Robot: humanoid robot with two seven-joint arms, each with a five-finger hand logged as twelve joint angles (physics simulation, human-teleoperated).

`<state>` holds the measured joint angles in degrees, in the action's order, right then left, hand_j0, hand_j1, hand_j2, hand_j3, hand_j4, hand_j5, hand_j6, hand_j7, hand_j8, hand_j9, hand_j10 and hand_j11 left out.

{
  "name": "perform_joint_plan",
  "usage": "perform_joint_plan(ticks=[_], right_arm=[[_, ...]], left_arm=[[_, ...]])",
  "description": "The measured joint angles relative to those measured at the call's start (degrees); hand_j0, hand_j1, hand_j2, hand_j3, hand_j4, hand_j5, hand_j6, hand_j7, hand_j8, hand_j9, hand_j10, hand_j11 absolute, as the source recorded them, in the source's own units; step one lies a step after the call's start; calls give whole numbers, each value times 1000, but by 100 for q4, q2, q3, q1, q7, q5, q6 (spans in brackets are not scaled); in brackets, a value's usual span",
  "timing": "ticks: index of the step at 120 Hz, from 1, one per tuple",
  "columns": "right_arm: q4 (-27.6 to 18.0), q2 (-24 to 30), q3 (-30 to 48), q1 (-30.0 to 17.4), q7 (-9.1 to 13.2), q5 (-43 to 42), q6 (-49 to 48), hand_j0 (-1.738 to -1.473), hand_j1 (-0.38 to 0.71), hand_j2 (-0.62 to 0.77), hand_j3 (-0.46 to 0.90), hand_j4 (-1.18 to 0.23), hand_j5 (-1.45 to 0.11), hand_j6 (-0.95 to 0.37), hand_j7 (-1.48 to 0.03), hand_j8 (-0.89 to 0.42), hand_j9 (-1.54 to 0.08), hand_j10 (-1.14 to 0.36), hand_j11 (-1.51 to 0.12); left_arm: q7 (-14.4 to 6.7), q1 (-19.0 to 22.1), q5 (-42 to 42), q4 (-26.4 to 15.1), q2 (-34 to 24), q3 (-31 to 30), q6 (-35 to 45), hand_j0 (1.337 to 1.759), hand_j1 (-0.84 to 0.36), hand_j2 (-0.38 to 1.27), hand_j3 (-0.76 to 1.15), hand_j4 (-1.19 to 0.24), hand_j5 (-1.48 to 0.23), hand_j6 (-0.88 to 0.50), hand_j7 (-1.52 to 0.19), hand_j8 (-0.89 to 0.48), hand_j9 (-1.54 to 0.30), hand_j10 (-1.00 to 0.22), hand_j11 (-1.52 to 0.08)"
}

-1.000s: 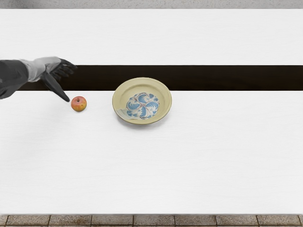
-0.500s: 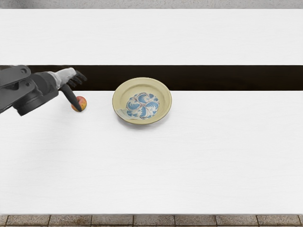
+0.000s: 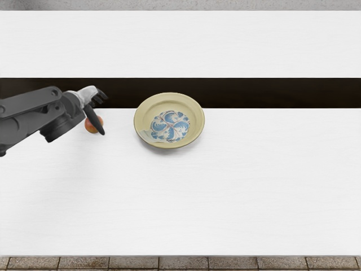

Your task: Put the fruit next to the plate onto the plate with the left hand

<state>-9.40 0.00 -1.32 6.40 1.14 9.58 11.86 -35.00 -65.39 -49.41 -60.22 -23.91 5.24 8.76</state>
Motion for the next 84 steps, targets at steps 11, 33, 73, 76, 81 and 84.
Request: perform_joint_plan(ticks=[11,33,73,76,81,84], right_arm=[[0,0,1,1,0,0,0,-1658,-305,-7,0,-37,-47,-37,-47,-37,-47,-37,-47],[0,0,4,14,0,0,0,-1658,-305,-7,0,-37,-47,-37,-47,-37,-47,-37,-47],[0,0,6,43,0,0,0,-1658,-305,-7,0,-37,-47,-37,-47,-37,-47,-37,-47],[0,0,7,44,0,0,0,-1658,-305,-7,0,-37,-47,-37,-47,-37,-47,-37,-47],[0,0,8,44,0,0,0,-1658,-305,-7,0,-37,-47,-37,-47,-37,-47,-37,-47],[0,0,8,45,0,0,0,-1658,-305,-7,0,-37,-47,-37,-47,-37,-47,-37,-47]], left_arm=[[0,0,1,122,44,-120,17,1658,48,53,0,-255,-328,-256,-328,-256,-328,-255,-328],[-24,-8,-39,404,262,-332,39,1661,48,29,54,-273,-305,-254,-342,-3,-693,-147,-494],[5,-188,-23,339,304,-574,32,1654,38,-69,371,-283,-298,-106,-608,-81,-635,-111,-619],[4,-207,-20,264,247,-578,76,1655,39,-55,329,-280,-302,-124,-577,-101,-600,-128,-586],[3,-223,-14,122,156,-588,185,1655,39,-35,268,-276,-308,-149,-532,-130,-551,-152,-539],[2,-228,-12,59,137,-605,239,1656,40,-25,237,-274,-310,-161,-509,-145,-525,-164,-515]])
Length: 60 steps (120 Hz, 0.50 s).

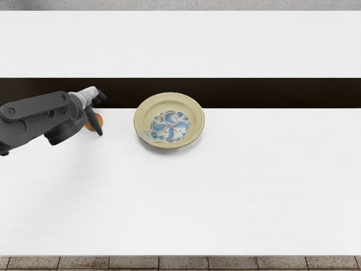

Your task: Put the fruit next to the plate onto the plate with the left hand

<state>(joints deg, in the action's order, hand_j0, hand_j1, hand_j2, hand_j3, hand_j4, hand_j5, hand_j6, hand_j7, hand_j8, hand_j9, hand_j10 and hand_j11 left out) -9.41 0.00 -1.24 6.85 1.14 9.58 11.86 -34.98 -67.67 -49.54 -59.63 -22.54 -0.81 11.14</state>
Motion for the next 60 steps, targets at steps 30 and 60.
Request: perform_joint_plan(ticks=[30,60], right_arm=[[0,0,1,8,-14,0,0,-1658,-305,-7,0,-37,-47,-37,-47,-37,-47,-37,-47],[0,0,1,10,-17,0,0,-1658,-305,-7,0,-37,-47,-37,-47,-37,-47,-37,-47]], left_arm=[[-2,-219,0,-211,-31,-446,448,1657,25,33,70,-278,-346,-245,-404,-240,-408,-245,-405],[-2,-221,5,-231,-8,-877,709,1658,16,51,20,-283,-361,-274,-378,-272,-379,-273,-378]])
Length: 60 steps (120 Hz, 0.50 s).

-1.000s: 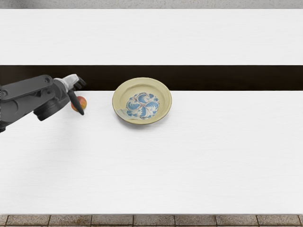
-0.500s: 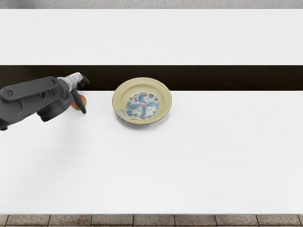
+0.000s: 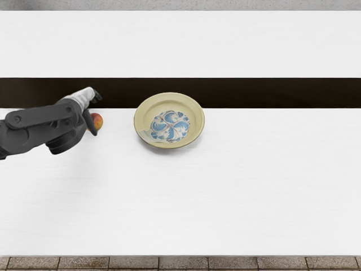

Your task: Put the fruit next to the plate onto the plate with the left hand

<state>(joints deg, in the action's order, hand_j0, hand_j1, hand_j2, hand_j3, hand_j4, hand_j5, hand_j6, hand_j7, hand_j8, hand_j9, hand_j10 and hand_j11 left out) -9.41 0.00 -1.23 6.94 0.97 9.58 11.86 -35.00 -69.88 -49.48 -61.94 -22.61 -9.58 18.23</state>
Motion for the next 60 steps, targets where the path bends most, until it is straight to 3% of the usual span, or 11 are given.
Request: perform_joint_plan(ticks=[21,29,36,46,60], right_arm=[[0,0,0,0,-7,0,0,-1658,-305,-7,0,-37,-47,-37,-47,-37,-47,-37,-47],[0,0,0,0,-8,0,-1,-1658,-305,-7,0,-37,-47,-37,-47,-37,-47,-37,-47],[0,0,-1,0,-8,0,0,-1658,-305,-7,0,-37,-47,-37,-47,-37,-47,-37,-47],[0,0,-2,0,-9,0,0,-1658,-305,-7,0,-37,-47,-37,-47,-37,-47,-37,-47],[0,0,-1,0,-9,0,0,-1658,-305,-7,0,-37,-47,-37,-47,-37,-47,-37,-47]], left_arm=[[0,1,2,-15,15,-105,23,1658,-26,63,9,-317,-408,-314,-415,-313,-416,-313,-415],[0,0,-4,-17,46,-180,29,1652,-81,-92,435,-349,-443,-347,-449,-346,-449,-346,-449],[2,-2,-6,-19,47,-219,30,1637,-136,-76,597,-376,-481,-374,-485,-373,-486,-372,-487],[3,-8,-8,-20,47,-247,36,1626,-172,-30,649,-419,-540,-418,-544,-417,-545,-416,-545],[1,-60,-6,-27,47,-264,36,1639,-210,48,389,-467,-604,-466,-606,-466,-606,-465,-607]])
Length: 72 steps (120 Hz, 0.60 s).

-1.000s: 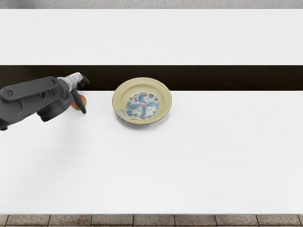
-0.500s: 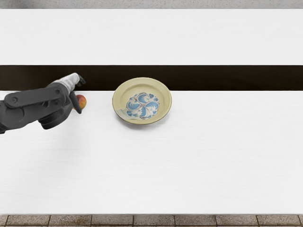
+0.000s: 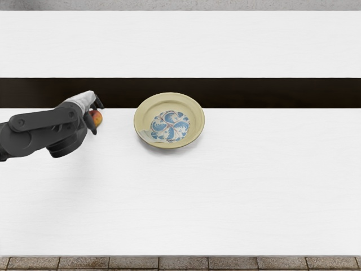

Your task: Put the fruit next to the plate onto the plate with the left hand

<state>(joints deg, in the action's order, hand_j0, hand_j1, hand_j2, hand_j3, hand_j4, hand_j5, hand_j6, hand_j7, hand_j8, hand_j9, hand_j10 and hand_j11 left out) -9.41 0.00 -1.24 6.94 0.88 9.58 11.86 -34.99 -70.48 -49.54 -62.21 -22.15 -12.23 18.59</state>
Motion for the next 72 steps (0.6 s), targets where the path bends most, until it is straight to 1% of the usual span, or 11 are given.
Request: perform_joint_plan(ticks=[15,24,34,36,42,44,45,49,64,65,72], right_arm=[[-1,0,1,31,1,0,0,-1658,-305,-7,0,-37,-47,-37,-47,-37,-47,-37,-47],[-4,0,1,42,0,0,0,-1658,-305,-7,0,-37,-47,-37,-47,-37,-47,-37,-47],[-2,0,0,48,0,0,0,-1658,-305,-7,0,-37,-47,-37,-47,-37,-47,-37,-47],[-2,0,1,49,0,0,0,-1658,-305,-7,0,-37,-47,-37,-47,-37,-47,-37,-47],[-1,0,-1,50,0,0,0,-1658,-305,-7,0,-37,-47,-37,-47,-37,-47,-37,-47],[-1,0,-1,51,0,0,0,-1658,-305,-7,0,-37,-47,-37,-47,-37,-47,-37,-47],[-1,0,-1,51,0,0,0,-1658,-305,-7,0,-37,-47,-37,-47,-37,-47,-37,-47],[-1,0,-2,51,0,0,-1,-1658,-305,-7,0,-37,-47,-37,-47,-37,-47,-37,-47],[-1,0,-4,55,0,0,0,-1658,-305,-7,0,-37,-47,-37,-47,-37,-47,-37,-47],[-1,0,-5,56,0,0,0,-1658,-305,-7,0,-37,-47,-37,-47,-37,-47,-37,-47],[-2,0,-4,54,0,0,0,-1658,-305,-7,0,-37,-47,-37,-47,-37,-47,-37,-47]], left_arm=[[-1,-1,2,1,0,-18,-3,1648,-254,78,211,-505,-655,-505,-656,-505,-656,-504,-656],[1,-21,0,16,0,-39,-6,1650,-272,114,154,-530,-687,-528,-690,-529,-690,-528,-691],[2,-27,-3,37,4,-76,-8,1652,-286,174,99,-567,-731,-508,-738,-561,-739,-562,-740],[3,-27,-7,40,1,-84,-8,1645,-290,192,82,-577,-740,-506,-750,-559,-752,-570,-753],[2,-28,-17,50,0,-106,-11,1627,-314,197,164,-603,-772,-475,-785,-533,-789,-593,-790],[2,-22,-23,54,7,-111,-11,1624,-321,162,251,-614,-782,-461,-798,-519,-804,-602,-804],[1,-24,-22,57,11,-113,-12,1627,-321,158,261,-619,-790,-453,-807,-516,-812,-607,-812],[0,-27,-21,66,25,-122,-16,1633,-325,146,292,-612,-820,-430,-836,-498,-843,-624,-844],[2,-27,-24,87,27,-155,-30,1608,-349,126,412,-534,-947,-350,-962,-435,-972,-697,-974],[1,-27,-23,87,27,-157,-31,1607,-352,124,424,-526,-956,-340,-972,-451,-981,-703,-983],[1,-35,-14,85,26,-167,-34,1605,-353,135,409,-507,-1014,-313,-1028,-421,-1035,-735,-1038]])
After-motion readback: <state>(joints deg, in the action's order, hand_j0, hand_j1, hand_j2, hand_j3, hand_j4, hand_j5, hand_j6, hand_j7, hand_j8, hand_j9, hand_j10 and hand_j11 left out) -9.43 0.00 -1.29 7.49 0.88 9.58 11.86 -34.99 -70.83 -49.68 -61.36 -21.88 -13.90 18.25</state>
